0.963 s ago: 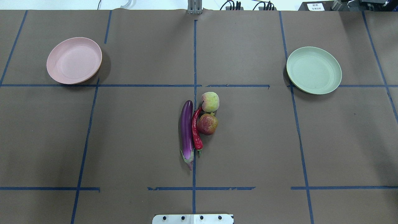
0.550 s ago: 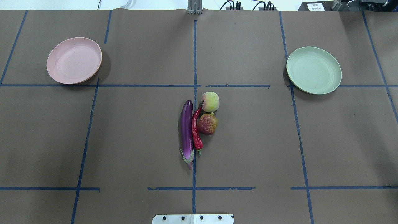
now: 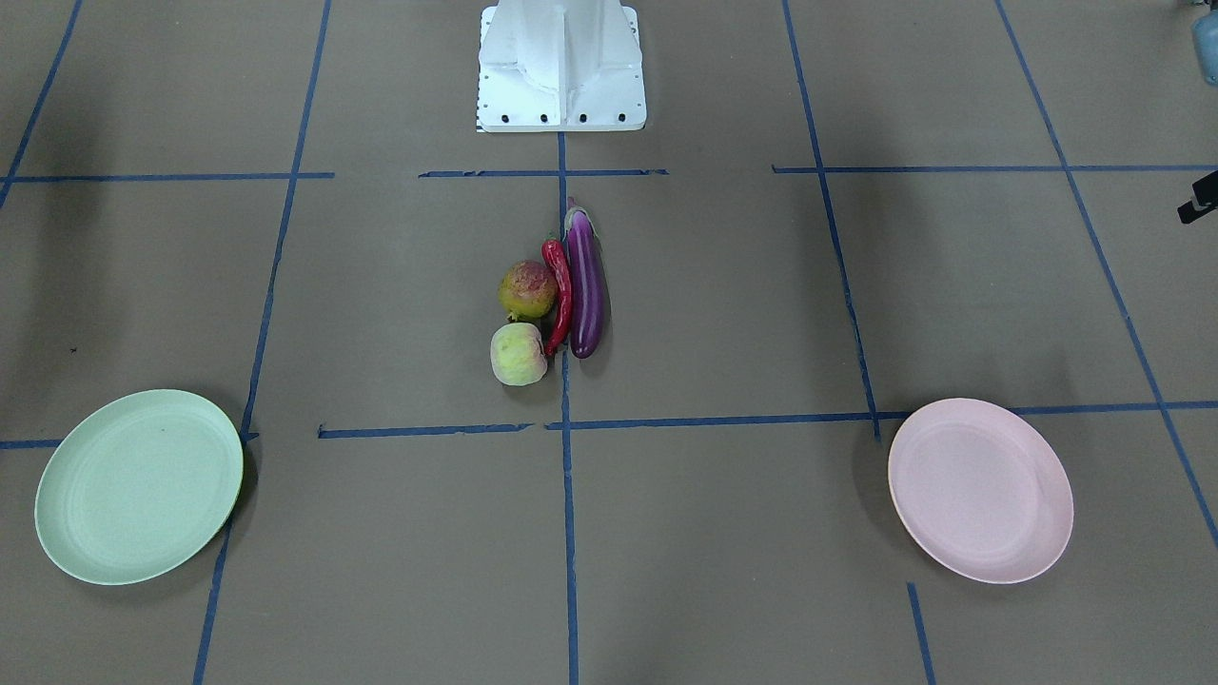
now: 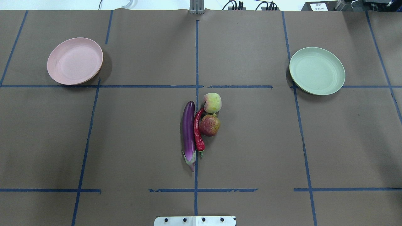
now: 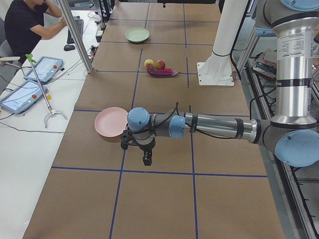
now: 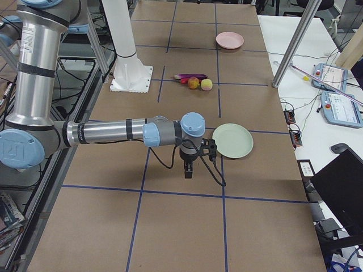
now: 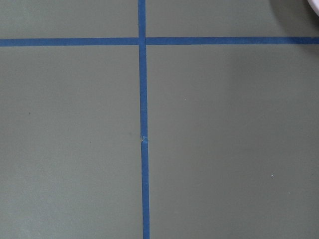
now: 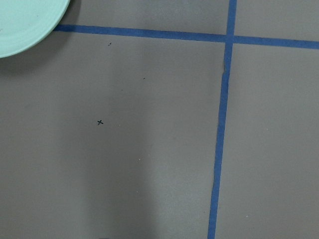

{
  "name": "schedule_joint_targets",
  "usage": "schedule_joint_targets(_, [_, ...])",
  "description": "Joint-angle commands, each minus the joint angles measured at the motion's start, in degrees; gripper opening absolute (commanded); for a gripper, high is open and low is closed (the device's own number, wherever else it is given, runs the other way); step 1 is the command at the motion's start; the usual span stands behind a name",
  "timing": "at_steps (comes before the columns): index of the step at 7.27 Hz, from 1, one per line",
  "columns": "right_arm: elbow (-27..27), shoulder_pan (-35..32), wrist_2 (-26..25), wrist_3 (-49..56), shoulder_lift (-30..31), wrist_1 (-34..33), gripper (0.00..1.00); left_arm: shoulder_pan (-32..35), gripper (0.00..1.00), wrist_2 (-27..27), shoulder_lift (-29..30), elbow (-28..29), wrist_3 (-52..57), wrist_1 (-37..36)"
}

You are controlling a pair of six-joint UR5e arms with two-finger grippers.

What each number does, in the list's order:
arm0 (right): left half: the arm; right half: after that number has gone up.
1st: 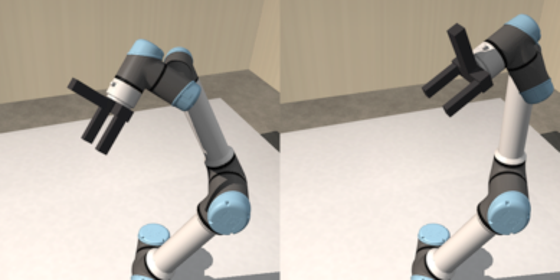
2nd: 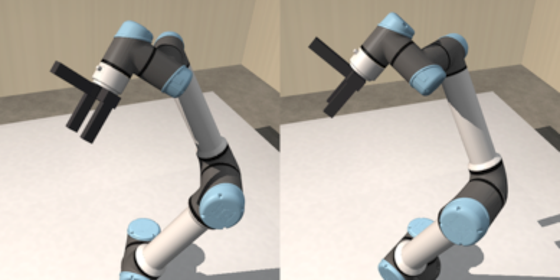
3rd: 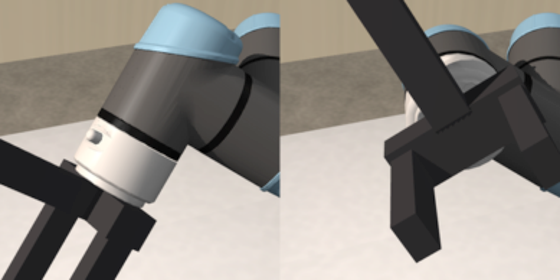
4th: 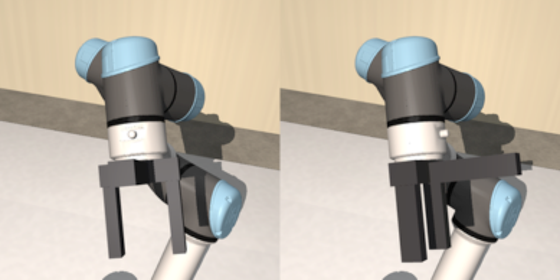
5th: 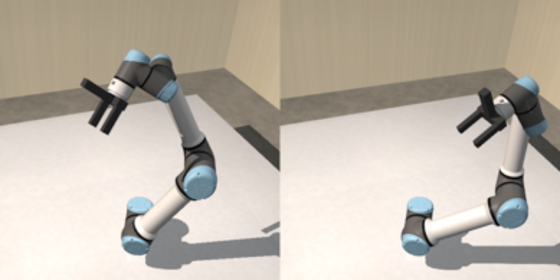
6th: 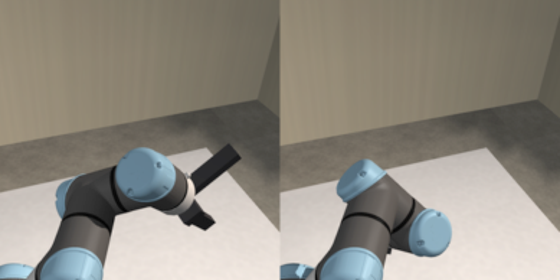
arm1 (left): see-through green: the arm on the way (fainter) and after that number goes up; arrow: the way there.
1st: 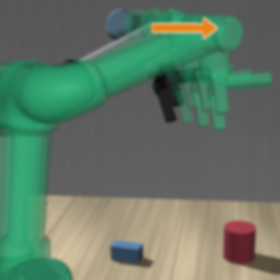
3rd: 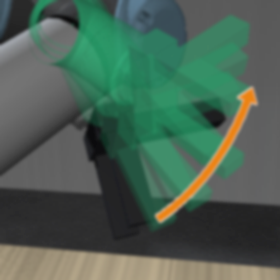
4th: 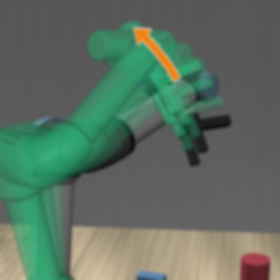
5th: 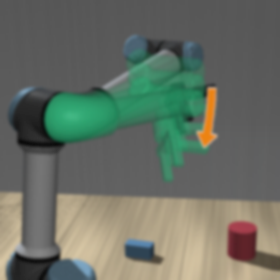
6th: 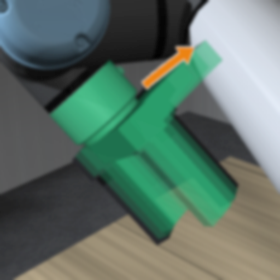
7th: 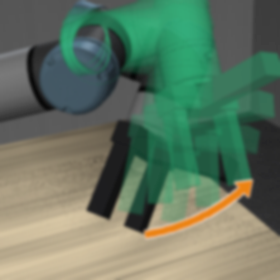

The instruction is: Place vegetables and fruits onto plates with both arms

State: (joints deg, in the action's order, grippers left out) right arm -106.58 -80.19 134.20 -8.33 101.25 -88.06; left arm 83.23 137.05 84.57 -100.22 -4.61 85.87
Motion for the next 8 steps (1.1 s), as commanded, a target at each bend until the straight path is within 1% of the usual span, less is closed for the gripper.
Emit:
schedule_joint_targets(1, [0.32,0.03,0.10,-0.02,0.00,1.66,1.00,0.00,1.00,0.15,0.33,0.29,0.04,0.09])
schedule_joint_targets(4, [-0.21,0.91,0.28,0.06,-0.09,1.75,1.00,0.00,1.00,0.41,0.33,-0.32,0.39,0.18])
schedule_joint_targets(5, [-0.38,1.52,0.36,-0.72,-0.26,2.80,1.00,-0.09,1.00,0.41,0.42,-1.02,0.04,0.18])
schedule_joint_targets(6, [-0.38,3.09,0.54,-4.29,-0.70,4.81,1.00,-0.09,1.00,0.41,0.42,-1.03,0.04,0.18])
schedule_joint_targets(8, [-0.38,10.45,0.19,-21.55,-5.77,11.31,1.00,-0.26,1.00,0.50,1.30,-1.20,0.13,0.61])
